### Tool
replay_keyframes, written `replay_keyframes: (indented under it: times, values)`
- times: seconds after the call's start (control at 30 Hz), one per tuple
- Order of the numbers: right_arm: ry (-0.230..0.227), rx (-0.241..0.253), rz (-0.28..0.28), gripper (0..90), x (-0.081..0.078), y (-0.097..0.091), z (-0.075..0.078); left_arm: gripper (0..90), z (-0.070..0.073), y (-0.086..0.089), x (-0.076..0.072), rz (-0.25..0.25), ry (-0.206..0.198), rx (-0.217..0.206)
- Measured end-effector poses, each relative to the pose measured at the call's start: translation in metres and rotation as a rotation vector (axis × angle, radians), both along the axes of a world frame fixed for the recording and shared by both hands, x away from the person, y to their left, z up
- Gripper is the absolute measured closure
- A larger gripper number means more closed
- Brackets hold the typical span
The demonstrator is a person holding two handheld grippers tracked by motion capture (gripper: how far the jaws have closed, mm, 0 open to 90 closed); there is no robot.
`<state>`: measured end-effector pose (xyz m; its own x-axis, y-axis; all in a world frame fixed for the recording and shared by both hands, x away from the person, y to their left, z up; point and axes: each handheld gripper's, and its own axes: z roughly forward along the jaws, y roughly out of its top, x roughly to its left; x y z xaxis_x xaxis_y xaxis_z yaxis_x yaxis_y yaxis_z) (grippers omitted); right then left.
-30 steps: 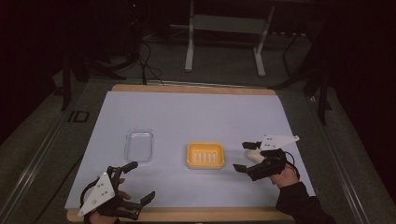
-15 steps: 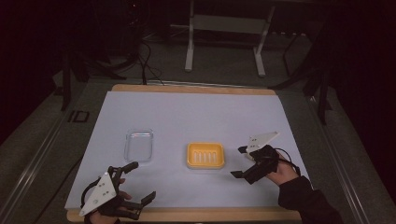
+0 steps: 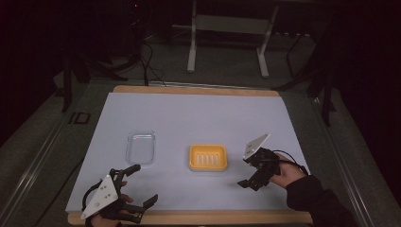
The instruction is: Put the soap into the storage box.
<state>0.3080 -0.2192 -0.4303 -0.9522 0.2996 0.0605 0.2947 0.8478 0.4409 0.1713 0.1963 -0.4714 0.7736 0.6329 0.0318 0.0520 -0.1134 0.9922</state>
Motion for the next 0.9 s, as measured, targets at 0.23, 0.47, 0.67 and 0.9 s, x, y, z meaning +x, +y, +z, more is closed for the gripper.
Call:
replay_keyframes:
  times: [0.23, 0.47, 0.67, 0.9]
  values:
    - [0.007, -0.084, 0.009, 10.6, -0.002, 0.002, -0.001, 0.8, -0.001, -0.001, 0.000, -0.007, 0.004, 0.003]
    - [0.049, -0.157, -0.009, 10.6, 0.001, 0.001, -0.004, 0.8, -0.001, -0.001, 0.001, -0.008, 0.005, 0.006]
    - [0.086, -0.236, -0.030, 10.7, 0.002, 0.000, -0.009, 0.8, -0.001, -0.001, 0.001, -0.006, 0.006, 0.005]
    - [0.168, -0.342, -0.063, 10.7, 0.003, -0.004, -0.017, 0.8, -0.001, -0.001, 0.001, -0.006, 0.008, 0.010]
